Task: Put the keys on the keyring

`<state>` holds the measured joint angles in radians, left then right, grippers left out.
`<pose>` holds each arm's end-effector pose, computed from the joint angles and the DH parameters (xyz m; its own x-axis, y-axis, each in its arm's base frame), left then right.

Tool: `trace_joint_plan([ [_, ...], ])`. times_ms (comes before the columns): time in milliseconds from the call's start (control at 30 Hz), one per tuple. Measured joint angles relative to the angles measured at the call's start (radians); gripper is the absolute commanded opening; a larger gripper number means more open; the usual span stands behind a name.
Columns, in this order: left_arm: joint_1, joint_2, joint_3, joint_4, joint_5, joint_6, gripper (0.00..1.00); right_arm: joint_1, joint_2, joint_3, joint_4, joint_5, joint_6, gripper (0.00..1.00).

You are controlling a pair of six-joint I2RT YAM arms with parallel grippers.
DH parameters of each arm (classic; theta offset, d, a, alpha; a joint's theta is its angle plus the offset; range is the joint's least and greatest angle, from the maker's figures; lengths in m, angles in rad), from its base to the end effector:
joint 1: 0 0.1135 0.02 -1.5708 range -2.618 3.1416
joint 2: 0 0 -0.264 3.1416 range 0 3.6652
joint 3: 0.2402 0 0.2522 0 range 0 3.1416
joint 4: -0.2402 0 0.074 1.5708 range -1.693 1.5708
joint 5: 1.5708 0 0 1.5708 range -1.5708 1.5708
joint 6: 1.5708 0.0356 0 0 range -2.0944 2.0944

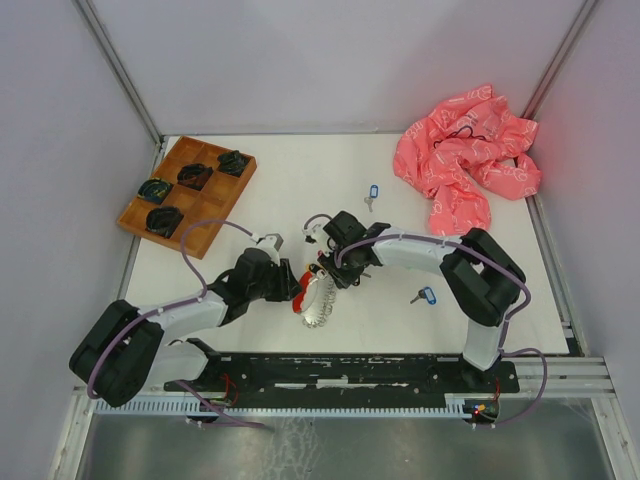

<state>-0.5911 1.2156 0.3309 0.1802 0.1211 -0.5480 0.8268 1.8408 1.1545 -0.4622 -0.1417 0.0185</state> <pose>0.1746 -0.1223 0.1387 -0.7870 -0.0946 -0.6096 0.2573 0.8478 -0.4637 0.2419 0.2703 0.1595 -0.6318 -0.6594 -0.4074 -0.7560 0.6402 0.1364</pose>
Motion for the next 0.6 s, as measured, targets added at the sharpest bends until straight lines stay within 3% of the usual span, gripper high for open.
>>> trace_joint_plan([
  [333,0.000,0.011,0.006,0.003,0.001,0.000,0.45,-0.025,0.004,0.000,0.047,-0.073,-0.009,0.31],
  [600,0.000,0.024,0.007,0.020,0.003,0.000,0.45,-0.032,0.005,0.000,0.050,-0.133,-0.031,0.20],
])
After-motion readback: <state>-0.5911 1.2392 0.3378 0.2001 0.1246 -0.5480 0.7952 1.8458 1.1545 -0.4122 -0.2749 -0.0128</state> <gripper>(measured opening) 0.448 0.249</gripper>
